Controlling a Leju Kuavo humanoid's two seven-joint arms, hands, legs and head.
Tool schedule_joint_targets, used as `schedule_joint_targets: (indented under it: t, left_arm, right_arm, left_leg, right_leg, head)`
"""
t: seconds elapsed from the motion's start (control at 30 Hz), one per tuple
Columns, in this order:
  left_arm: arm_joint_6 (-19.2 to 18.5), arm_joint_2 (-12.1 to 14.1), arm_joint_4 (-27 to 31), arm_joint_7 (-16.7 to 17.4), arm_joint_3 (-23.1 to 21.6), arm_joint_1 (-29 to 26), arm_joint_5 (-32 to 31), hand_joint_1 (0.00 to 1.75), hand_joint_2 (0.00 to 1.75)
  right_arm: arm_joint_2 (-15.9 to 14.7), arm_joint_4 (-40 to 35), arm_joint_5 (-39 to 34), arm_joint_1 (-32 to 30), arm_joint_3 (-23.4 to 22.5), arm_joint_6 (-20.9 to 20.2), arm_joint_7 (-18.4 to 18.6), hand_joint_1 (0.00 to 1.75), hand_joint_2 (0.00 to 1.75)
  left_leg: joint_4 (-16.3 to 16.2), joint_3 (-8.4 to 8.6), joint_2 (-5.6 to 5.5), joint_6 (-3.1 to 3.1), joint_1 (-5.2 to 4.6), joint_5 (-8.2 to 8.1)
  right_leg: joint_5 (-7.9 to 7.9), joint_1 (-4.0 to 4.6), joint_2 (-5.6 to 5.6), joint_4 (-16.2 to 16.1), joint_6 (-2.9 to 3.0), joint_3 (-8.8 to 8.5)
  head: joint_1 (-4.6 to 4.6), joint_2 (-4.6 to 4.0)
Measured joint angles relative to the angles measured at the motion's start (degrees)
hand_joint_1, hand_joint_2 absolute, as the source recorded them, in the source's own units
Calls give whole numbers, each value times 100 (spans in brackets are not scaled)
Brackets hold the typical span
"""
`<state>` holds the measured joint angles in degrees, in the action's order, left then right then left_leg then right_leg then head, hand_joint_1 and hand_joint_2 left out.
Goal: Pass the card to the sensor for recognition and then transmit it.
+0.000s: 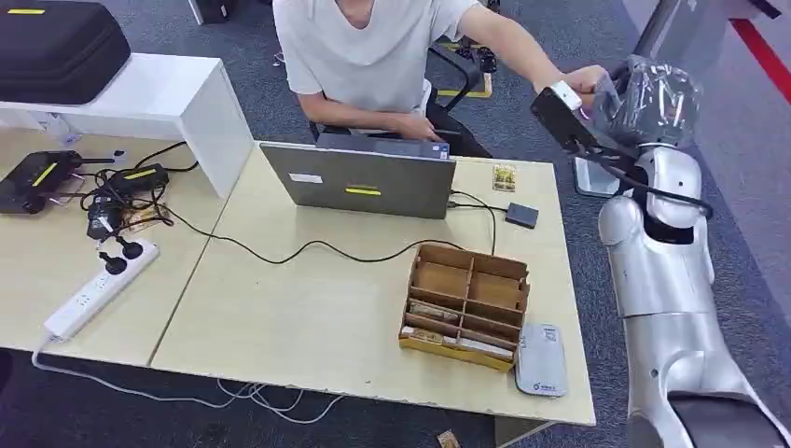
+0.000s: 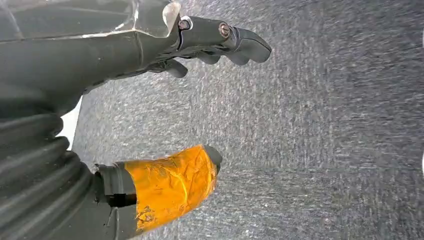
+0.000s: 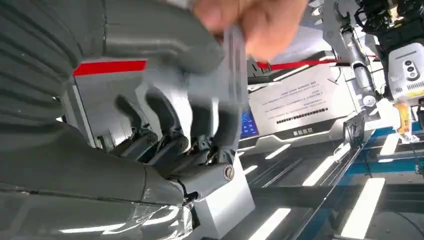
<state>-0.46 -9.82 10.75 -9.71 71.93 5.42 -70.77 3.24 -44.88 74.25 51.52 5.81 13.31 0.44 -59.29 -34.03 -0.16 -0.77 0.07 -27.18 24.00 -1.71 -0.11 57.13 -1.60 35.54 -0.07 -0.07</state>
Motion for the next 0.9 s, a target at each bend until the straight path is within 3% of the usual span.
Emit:
schedule_joint_targets:
  t: [0.43, 0.53, 0.73, 0.77, 0.9]
  left_arm:
    - [107, 46, 0, 127, -13, 1, 96, 0, 175]
    - [100, 44, 0, 177, -13, 1, 133, 0, 175]
    - [159, 35, 0, 238, -13, -5, 426, 0, 175]
    - [177, 35, 0, 254, -11, -9, 477, 0, 175]
    - [262, 11, 0, 352, 83, -20, 691, 0, 175]
  right_arm:
    - [35, 412, 109, -6, 0, 90, -254, 0, 0]
    - [35, 361, 24, -112, 0, 112, -457, 0, 0]
    - [-17, -932, -720, -1295, 9, 55, -1236, 0, 0]
    - [-33, -1218, -877, -1584, 26, 4, -1349, 0, 175]
    - [-169, -2713, -1471, -2992, 136, -179, -1723, 0, 175]
  left_leg:
    - [0, -5, -1, 2, 0, -3]
    - [0, -3, -1, 2, 0, -3]
    - [1, -4, -12, 4, 2, -7]
    - [1, -4, -13, 5, 3, -8]
    - [1, -6, -20, 2, 2, -30]
  right_leg:
    - [3, 0, 1, -3, 1, 4]
    - [3, 1, 1, -4, 1, 4]
    - [10, 4, -7, -9, 0, 5]
    - [14, 5, -9, -9, -1, 5]
    - [32, 5, -16, -10, 2, 4]
  head:
    - [0, 0]
    - [0, 0]
    - [0, 0]
    - [0, 0]
    - [0, 0]
